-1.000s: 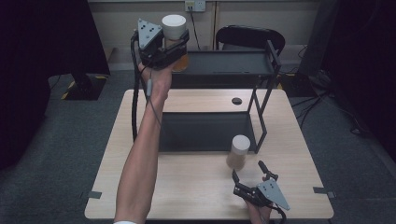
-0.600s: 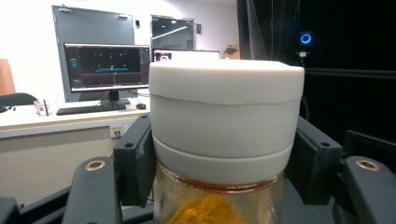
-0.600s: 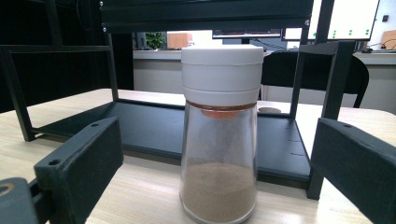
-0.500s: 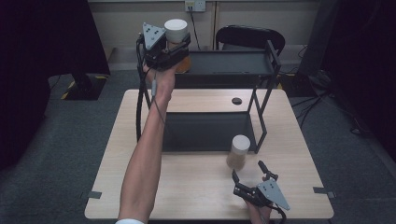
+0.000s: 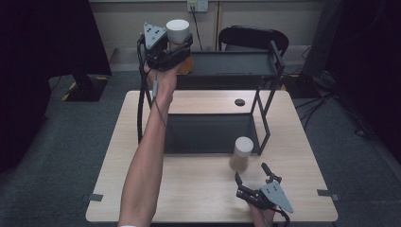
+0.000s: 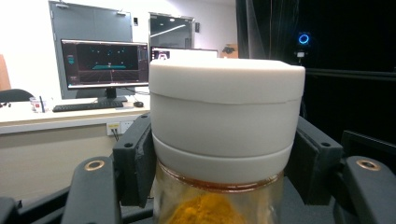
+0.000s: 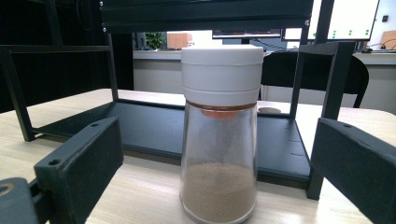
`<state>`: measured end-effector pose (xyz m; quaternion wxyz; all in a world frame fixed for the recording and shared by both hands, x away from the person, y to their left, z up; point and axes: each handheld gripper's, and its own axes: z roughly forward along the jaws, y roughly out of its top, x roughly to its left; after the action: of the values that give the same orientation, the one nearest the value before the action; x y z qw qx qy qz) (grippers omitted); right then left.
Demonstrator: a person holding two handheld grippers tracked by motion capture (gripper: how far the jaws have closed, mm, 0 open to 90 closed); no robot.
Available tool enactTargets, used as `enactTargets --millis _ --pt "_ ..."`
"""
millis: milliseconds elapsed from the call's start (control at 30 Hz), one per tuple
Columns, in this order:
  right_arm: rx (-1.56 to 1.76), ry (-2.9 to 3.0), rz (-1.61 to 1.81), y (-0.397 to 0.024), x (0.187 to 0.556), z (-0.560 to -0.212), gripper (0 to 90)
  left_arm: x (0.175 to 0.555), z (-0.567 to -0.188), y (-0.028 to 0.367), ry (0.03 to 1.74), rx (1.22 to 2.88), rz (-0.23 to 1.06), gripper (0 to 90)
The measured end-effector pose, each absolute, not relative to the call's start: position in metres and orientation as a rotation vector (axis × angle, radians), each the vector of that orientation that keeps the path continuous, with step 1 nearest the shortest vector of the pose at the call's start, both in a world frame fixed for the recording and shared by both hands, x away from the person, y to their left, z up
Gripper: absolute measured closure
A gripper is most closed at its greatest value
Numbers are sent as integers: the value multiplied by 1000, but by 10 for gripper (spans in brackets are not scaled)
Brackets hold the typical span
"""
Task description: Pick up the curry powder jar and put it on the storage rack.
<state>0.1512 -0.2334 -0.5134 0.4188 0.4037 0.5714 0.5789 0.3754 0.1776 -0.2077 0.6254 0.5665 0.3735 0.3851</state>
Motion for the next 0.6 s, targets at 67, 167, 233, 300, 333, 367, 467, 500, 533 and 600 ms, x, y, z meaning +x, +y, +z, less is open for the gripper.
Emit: enactTargets --millis 67,167,233,300,333,367,467,500,533,600 --pt "1013 1433 1452 -233 151 -513 15 376 -208 179 854 1301 876 340" --pt "1013 1434 1451 -233 151 -513 15 377 -208 181 871 1282 851 297" --pt "1015 1434 1450 -233 151 -513 15 376 -208 179 902 1251 844 229" --pt "1014 1433 1451 -233 151 -513 15 374 -208 176 913 1246 862 160" --pt "1014 1433 1451 -233 151 -513 15 373 -207 176 915 1252 869 150" --pt "1014 1433 1451 -233 151 -513 15 373 -207 176 917 1250 868 130" --pt "1013 1433 1451 -233 151 -513 15 370 -207 178 907 1234 865 49" --pt "1013 1433 1452 -233 151 -513 15 368 -207 177 902 1230 877 32" --pt "1014 1433 1452 -233 151 -513 15 368 -207 178 901 1225 876 19" --pt "1014 1433 1452 -233 151 -513 15 366 -206 179 899 1217 870 0"
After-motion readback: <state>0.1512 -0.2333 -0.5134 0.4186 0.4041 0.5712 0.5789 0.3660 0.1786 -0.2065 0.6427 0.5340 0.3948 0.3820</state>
